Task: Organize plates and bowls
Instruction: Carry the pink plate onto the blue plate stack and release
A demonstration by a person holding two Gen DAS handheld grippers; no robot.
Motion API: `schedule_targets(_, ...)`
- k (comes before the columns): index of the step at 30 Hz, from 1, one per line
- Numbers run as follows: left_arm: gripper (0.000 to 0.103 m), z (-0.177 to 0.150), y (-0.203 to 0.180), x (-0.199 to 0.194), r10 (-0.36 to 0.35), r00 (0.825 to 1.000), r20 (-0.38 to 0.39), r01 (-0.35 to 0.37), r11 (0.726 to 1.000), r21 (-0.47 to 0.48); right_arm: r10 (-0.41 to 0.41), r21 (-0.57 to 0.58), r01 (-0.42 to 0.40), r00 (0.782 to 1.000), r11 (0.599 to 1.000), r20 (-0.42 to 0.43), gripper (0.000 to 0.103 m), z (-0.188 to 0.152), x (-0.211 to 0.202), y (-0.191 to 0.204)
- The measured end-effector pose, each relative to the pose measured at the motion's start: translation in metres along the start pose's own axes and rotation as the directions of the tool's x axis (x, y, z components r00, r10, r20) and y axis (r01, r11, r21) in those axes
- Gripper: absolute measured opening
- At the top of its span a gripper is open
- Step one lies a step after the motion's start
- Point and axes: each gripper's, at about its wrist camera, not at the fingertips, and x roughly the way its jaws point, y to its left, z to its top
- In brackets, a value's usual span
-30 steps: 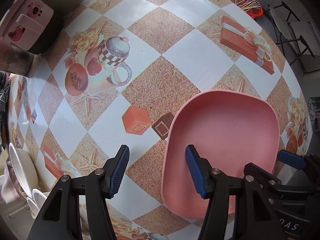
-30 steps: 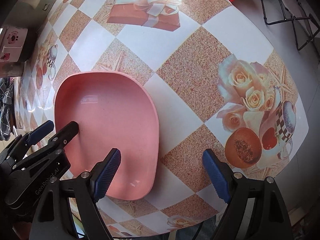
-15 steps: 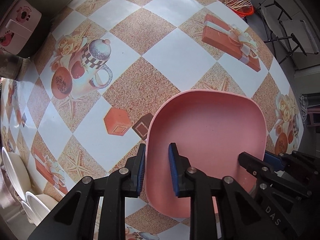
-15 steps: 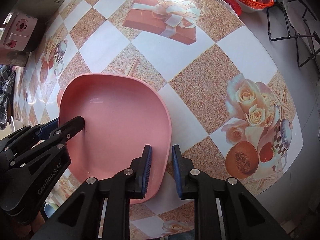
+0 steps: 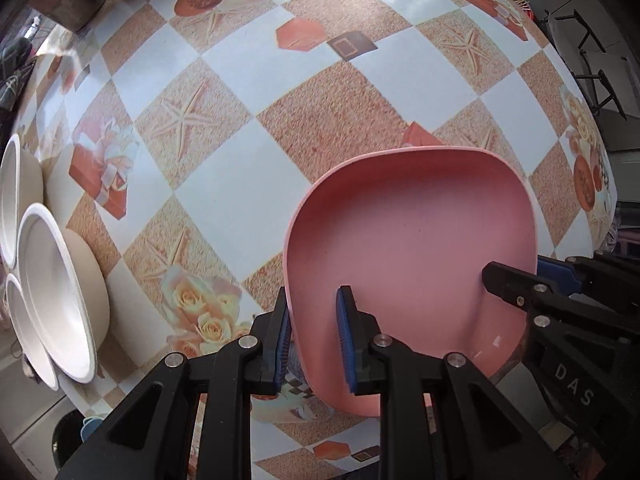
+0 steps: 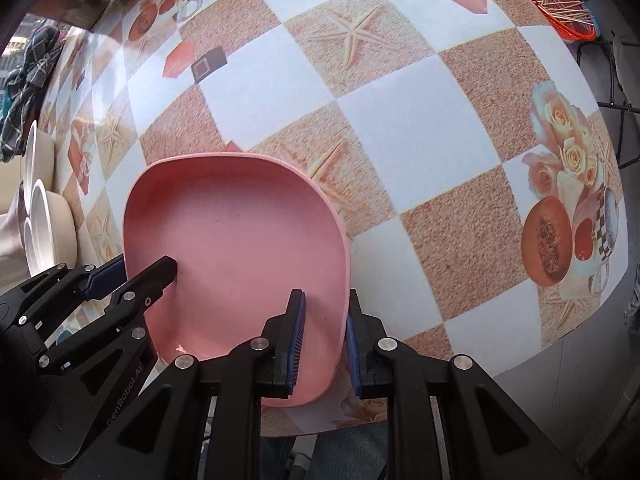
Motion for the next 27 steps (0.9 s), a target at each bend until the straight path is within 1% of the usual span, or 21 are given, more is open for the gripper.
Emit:
schedule_targets(4,0.024,-0.036,0.026,0.006,0.000,1.000,-0.027,-0.003,0.996,-0.091,-0.013,-0.097,0.010,0.999,0.995,-0.033,0.022,-0.022,0.011,0.042)
schedule_targets(9,0.024,-0.078,0.058,0.015,-0.021,0.998,-0.059,0.008,0.980,-0.200,-0.037,-0.229,0.020,0.997,0.973,-0.067,0.022,-0.045,0.024,0.099)
schedule_targets(13,0.024,-0.109,0.077,0.018,-0.029,0.997,-0.068,0.012,0.969,-0.247,-0.059,-0.308,0.027,0.994,0.951,-0.093,0.022,-0.067,0.034,0.139)
schedule_targets(15,0.024,-0.124,0.081,0.018,-0.042,0.997,-0.066,0.022,0.963,-0.269,-0.072,-0.338,0.031,0.992,0.941,-0.108,0.022,-0.077,0.039,0.155)
schedule_targets(17,0.024,-0.132,0.087,0.020,-0.053,0.997,-0.063,0.033,0.958,-0.286,-0.088,-0.365,0.039,0.989,0.930,-0.118,0.022,-0.088,0.043,0.171)
schedule_targets(20,0.024,-0.143,0.092,0.021,-0.066,0.996,-0.063,0.045,0.953,-0.299,-0.096,-0.373,0.039,0.986,0.927,-0.136,0.022,-0.101,0.047,0.187)
schedule_targets(21,0.024,-0.153,0.093,0.025,-0.075,0.995,-0.062,0.053,0.951,-0.305,-0.097,-0.374,0.038,0.985,0.927,-0.141,0.022,-0.105,0.049,0.193)
schedule_targets(24,0.024,-0.172,0.105,0.030,-0.104,0.993,-0.060,0.078,0.940,-0.331,-0.112,-0.389,0.049,0.983,0.920,-0.143,0.022,-0.116,0.050,0.212)
schedule_targets(25,0.024,-0.176,0.110,0.030,-0.110,0.992,-0.056,0.085,0.938,-0.337,-0.118,-0.398,0.053,0.983,0.916,-0.142,0.022,-0.114,0.048,0.219)
schedule_targets(26,0.024,-0.182,0.113,0.030,-0.112,0.992,-0.051,0.088,0.936,-0.341,-0.123,-0.405,0.057,0.983,0.913,-0.139,0.022,-0.126,0.050,0.225)
schedule_targets(27,0.024,-0.185,0.116,0.028,-0.111,0.993,-0.044,0.089,0.935,-0.343,-0.127,-0.412,0.060,0.982,0.909,-0.138,0.022,-0.130,0.050,0.231)
